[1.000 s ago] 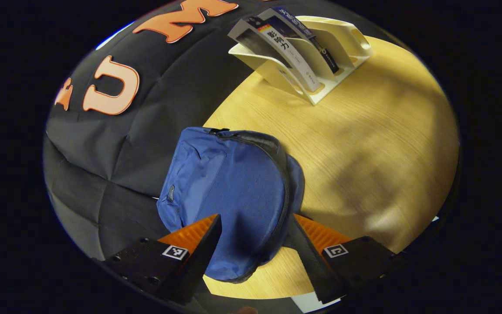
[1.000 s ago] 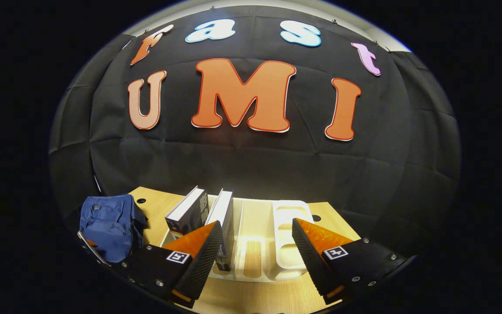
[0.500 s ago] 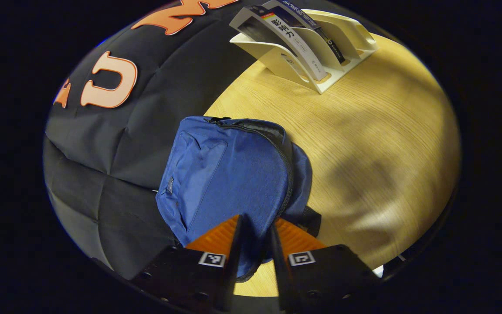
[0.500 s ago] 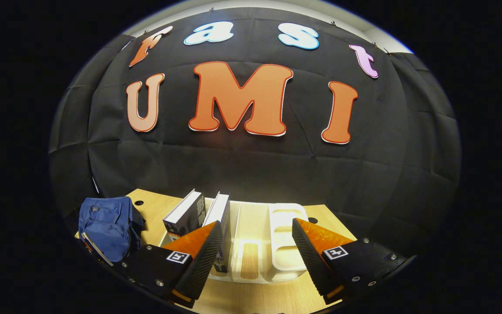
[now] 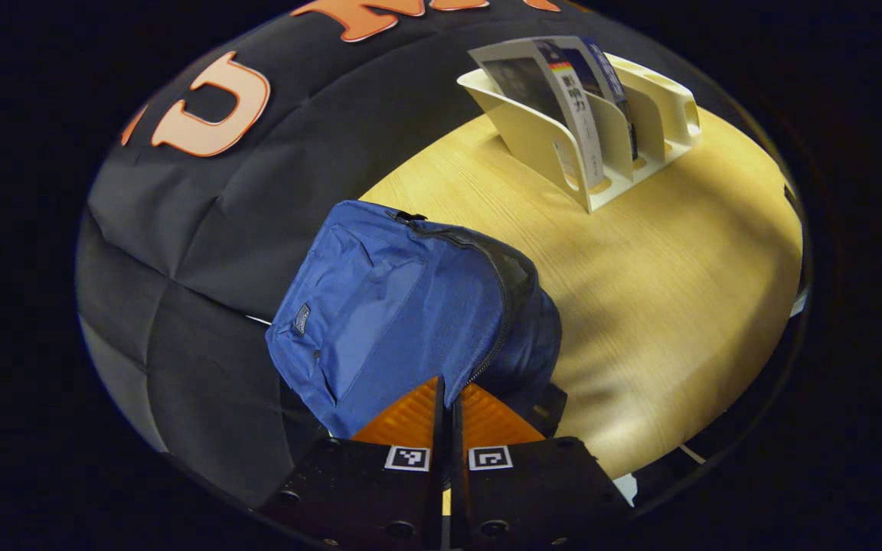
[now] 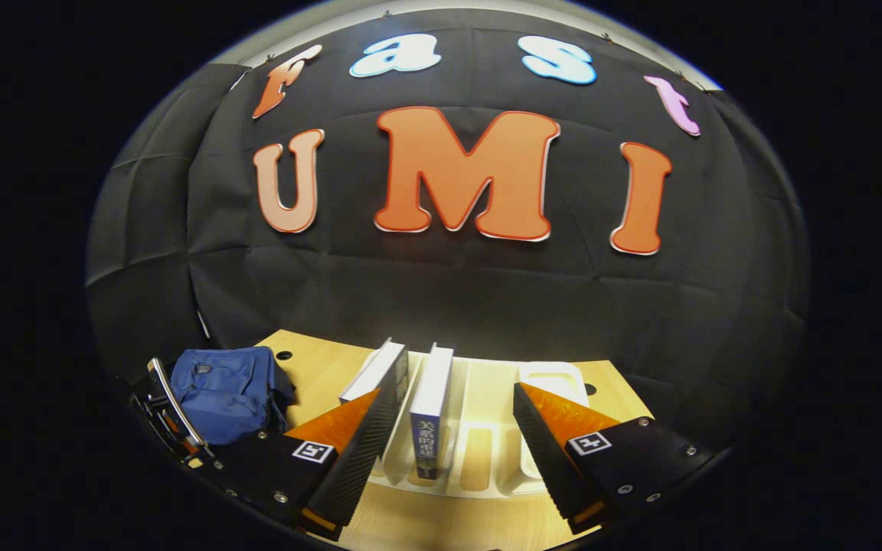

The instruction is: Open the schoolbag, grab two books from the bookshelf and put them into the schoolbag.

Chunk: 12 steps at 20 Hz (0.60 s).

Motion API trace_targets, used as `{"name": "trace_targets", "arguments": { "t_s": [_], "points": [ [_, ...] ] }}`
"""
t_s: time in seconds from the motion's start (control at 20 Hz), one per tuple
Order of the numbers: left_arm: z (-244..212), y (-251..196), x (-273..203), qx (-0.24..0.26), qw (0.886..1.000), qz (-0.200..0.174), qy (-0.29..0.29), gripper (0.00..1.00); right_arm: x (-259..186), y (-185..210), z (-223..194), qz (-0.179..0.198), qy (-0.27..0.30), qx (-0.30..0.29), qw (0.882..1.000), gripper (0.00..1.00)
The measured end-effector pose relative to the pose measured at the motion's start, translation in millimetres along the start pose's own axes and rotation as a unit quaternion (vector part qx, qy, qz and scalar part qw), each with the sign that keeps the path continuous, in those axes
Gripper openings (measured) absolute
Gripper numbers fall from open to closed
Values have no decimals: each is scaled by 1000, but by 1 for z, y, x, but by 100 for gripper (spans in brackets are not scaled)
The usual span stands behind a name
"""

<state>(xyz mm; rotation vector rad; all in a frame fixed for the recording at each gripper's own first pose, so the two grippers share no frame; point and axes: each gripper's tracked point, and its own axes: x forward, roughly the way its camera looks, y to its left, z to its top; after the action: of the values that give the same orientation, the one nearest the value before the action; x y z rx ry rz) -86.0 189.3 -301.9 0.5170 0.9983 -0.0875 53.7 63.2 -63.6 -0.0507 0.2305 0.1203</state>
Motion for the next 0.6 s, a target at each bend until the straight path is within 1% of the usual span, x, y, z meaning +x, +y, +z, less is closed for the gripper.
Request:
{"name": "trace_targets", "arguments": {
  "t_s": [0.05,0.1,0.25,0.35,0.5,0.6],
  "points": [
    [5,6,-4,-11,1000,-7,-4,5,5,7,4,9,4,-7,1000,95],
    [10,12,-9,-17,1000,-15,-6,2,8,15,9,22,11,-13,1000,95],
    [25,33,-18,-26,999,-37,-15,2,24,40,13,58,53,-18,997,95],
    [39,54,-29,-37,998,-44,-27,2,33,60,15,84,82,-16,993,95],
    [58,90,-40,-44,997,-49,-42,2,49,77,21,95,111,-27,989,95],
    [70,109,-45,-55,996,-56,-50,3,63,81,18,88,136,-38,986,95]
  ]
}}
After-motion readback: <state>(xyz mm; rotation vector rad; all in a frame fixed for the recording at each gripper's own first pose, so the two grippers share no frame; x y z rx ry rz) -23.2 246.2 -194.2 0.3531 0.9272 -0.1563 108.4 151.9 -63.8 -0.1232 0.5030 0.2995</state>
